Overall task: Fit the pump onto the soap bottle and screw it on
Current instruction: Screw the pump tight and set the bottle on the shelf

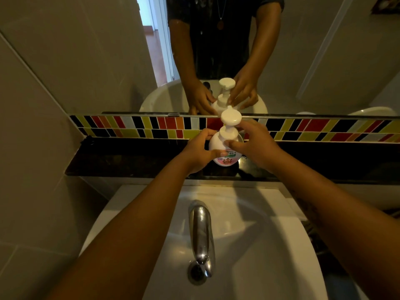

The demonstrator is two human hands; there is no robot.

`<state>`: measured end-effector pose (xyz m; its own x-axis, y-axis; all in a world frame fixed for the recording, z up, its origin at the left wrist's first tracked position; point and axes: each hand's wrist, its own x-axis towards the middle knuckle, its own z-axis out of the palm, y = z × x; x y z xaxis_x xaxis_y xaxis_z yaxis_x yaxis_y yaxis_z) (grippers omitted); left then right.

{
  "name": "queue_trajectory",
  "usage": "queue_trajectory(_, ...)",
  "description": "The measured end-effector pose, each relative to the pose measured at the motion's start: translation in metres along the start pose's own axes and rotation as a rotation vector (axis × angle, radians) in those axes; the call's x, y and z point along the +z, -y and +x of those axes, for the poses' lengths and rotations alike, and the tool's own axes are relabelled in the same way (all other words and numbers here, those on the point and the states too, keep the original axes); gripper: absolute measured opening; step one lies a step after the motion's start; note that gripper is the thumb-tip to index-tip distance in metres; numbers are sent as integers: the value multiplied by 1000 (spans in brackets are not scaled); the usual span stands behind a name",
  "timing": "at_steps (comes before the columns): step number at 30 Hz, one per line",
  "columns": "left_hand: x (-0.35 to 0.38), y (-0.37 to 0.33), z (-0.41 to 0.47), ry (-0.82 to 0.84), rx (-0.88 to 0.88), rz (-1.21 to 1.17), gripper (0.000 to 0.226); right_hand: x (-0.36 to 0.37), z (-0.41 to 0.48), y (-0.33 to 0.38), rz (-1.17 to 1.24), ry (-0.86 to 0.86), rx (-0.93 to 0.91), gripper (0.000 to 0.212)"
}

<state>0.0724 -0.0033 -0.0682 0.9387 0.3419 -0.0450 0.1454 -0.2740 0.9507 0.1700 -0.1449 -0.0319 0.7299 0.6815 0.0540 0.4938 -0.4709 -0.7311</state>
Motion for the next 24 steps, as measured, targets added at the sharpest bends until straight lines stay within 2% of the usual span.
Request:
queue_trajectory(5,2,2,1,-20,2,-16,49,1,-5,-3,-54,-91,25,56)
queue_trajectory(9,1,3,2,-16,-4,-11,46,-1,-2,-1,115,17,50,66)
queue_trajectory(12,2,5,4,-23,-6,-3,47,1,-1,-2,148,69,49,59)
queue_trajectory(16,3,8,5,-42,8,7,47,9,-5,-1,191,-56,55,55)
queue_trajectory(19,2,9,6,-38,-1,20,49,8,-3,-4,129,-115,51,53)
queue_trajectory(22,0,8,7,-11,-18,8,50,-1,1,-10,39,-28,4,57)
queue_trajectory(24,-3,6,7,13,-32,2,49,-5,4,-11,96,74,-11,56)
